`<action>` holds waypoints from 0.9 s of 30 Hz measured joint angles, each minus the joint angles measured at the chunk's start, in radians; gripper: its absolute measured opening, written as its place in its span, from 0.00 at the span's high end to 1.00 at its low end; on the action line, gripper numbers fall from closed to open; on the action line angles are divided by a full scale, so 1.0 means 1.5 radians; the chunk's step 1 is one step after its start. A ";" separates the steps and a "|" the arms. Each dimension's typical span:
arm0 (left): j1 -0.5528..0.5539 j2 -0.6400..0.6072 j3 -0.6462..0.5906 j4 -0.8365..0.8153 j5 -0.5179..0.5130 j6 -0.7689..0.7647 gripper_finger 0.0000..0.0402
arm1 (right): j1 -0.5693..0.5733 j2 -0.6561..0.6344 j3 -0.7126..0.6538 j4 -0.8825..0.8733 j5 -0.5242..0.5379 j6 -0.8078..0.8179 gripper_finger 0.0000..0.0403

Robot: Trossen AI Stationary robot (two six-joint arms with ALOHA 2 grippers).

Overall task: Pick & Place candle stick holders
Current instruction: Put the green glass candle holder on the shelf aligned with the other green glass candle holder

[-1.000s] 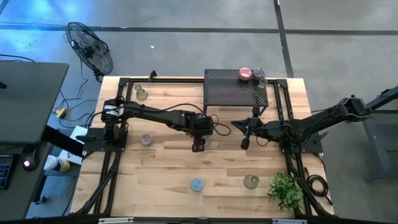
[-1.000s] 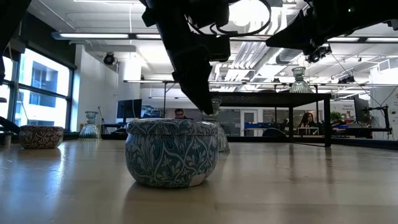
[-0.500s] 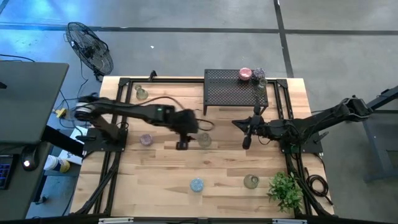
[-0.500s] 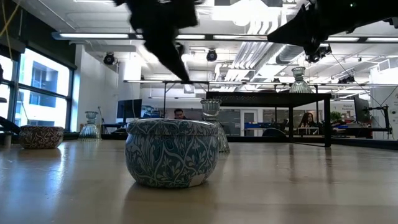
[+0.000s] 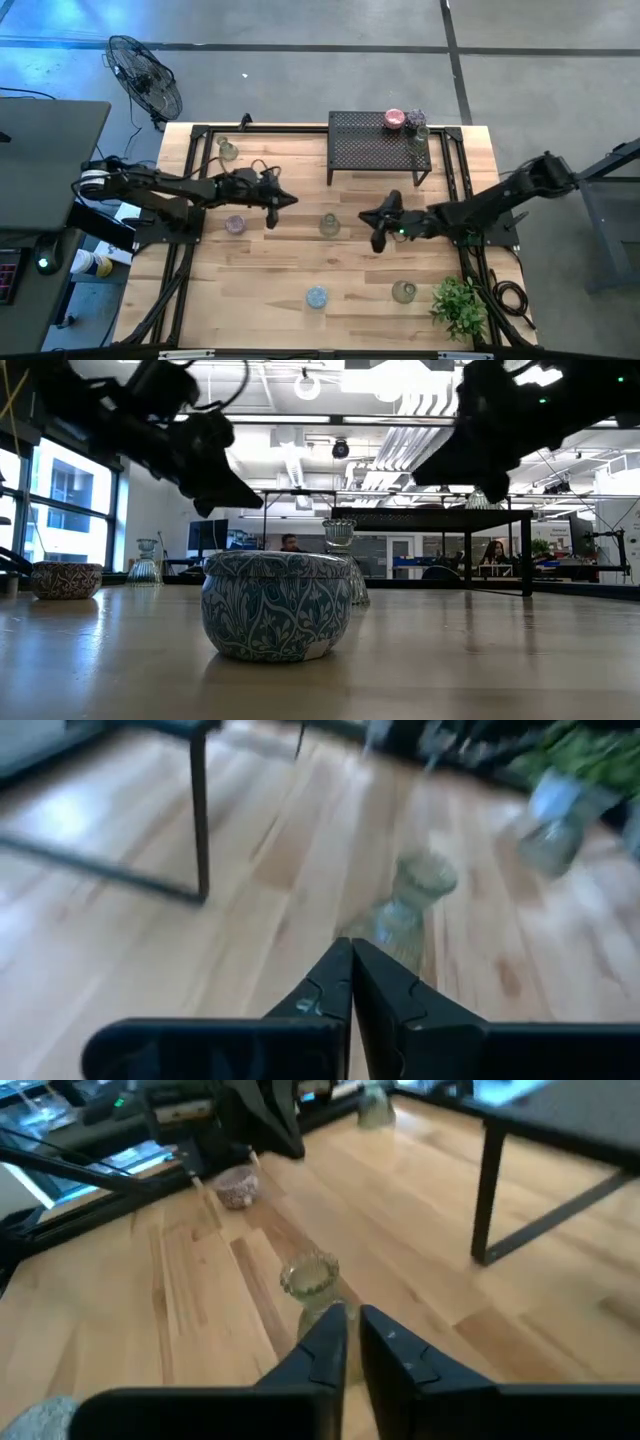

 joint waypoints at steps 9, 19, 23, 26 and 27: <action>0.072 0.001 -0.096 0.214 0.042 0.041 0.98 | -0.002 0.180 0.157 -0.063 -0.041 0.011 0.45; 0.087 0.001 -0.096 0.222 0.045 0.101 0.98 | -0.042 0.295 0.296 -0.155 -0.019 -0.021 0.10; 0.087 0.001 -0.096 0.212 0.045 0.111 0.98 | -0.061 0.318 0.307 -0.166 -0.001 -0.019 0.12; 0.085 0.001 -0.096 0.206 0.045 0.111 0.98 | -0.071 0.325 0.307 -0.163 -0.028 -0.019 0.16; 0.085 0.001 -0.096 0.205 0.046 0.111 0.98 | -0.072 0.325 0.307 -0.163 -0.039 -0.019 0.18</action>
